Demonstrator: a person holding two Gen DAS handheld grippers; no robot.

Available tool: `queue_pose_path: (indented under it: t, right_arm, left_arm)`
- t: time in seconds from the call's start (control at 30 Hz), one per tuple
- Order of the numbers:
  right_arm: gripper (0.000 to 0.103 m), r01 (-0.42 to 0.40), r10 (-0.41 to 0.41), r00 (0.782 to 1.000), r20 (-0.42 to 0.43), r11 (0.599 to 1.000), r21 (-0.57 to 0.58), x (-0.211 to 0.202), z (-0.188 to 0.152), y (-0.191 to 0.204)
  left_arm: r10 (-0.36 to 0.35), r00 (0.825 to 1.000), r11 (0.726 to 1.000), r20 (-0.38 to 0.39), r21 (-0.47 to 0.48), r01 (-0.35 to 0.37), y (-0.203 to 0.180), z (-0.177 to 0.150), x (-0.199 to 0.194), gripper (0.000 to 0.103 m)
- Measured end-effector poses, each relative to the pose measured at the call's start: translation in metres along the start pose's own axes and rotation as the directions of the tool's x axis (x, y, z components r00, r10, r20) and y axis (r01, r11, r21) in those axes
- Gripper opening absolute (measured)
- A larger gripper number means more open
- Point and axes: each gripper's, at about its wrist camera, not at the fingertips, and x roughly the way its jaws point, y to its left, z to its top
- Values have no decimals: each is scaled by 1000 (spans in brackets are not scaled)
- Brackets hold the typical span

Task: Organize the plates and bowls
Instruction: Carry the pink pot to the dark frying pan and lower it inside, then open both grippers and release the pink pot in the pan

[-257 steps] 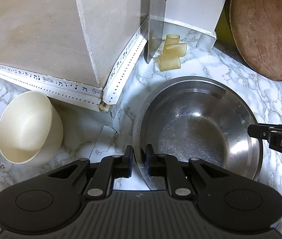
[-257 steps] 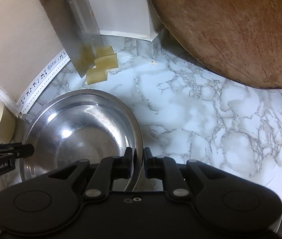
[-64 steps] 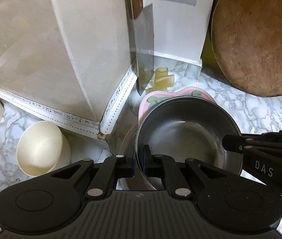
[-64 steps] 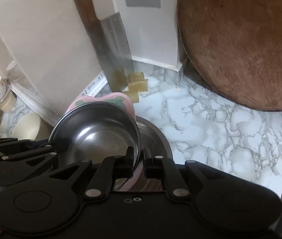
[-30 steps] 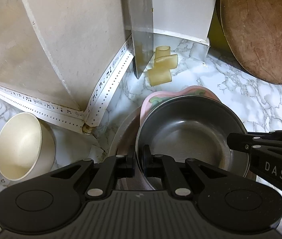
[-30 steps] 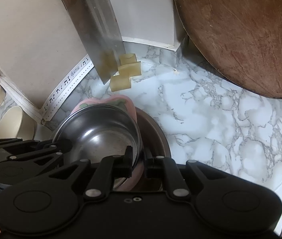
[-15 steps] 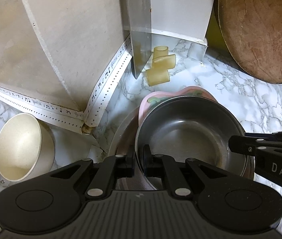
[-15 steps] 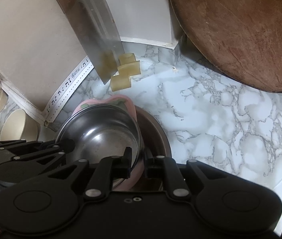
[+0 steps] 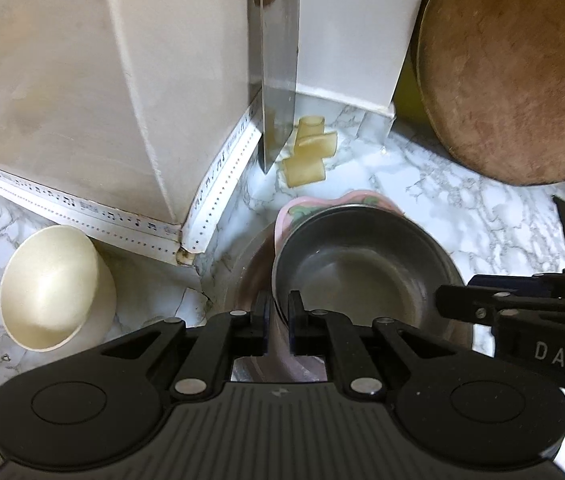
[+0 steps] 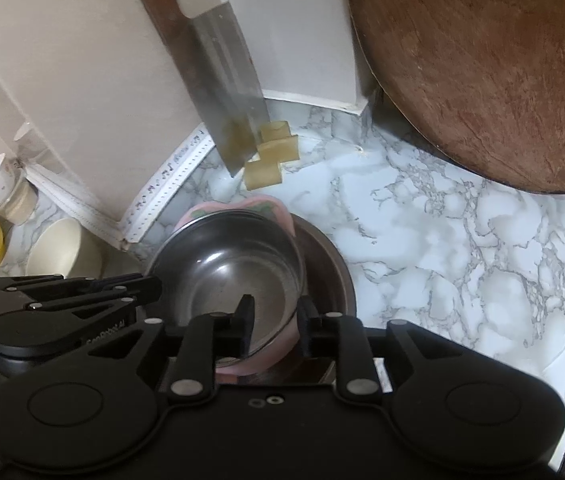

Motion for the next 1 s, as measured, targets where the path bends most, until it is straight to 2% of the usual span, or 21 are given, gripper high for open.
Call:
queue_pose_path:
  t: [0.1,0.3,0.57,0.7,1.0]
  right_arm:
    - [40,-15,15,1000,20,1000,-13,-10,-2,7]
    - [49,-35,37,998,51,998,-46,-29,-8,23]
    - [52,-63,71,994,88,994,-87,-52,-16,43]
    - [58,-74,85,991,105,991,-108,-63,-19,55]
    - [65,-96,116,986,123,982,-162,-75,-26,83]
  left_arm:
    - [-15,1000,1000,13,8,15,3,-3,-12,8]
    - [-30,999,999,37,17,29,13,-13,-37,8]
    - [-61,993,998,97,5,61,40,-26,-75,8]
    - [-67,991,998,117,-8,68,59,-35,-92,8]
    - [-35,986,995,164,-89,50,104,-54,-121,9]
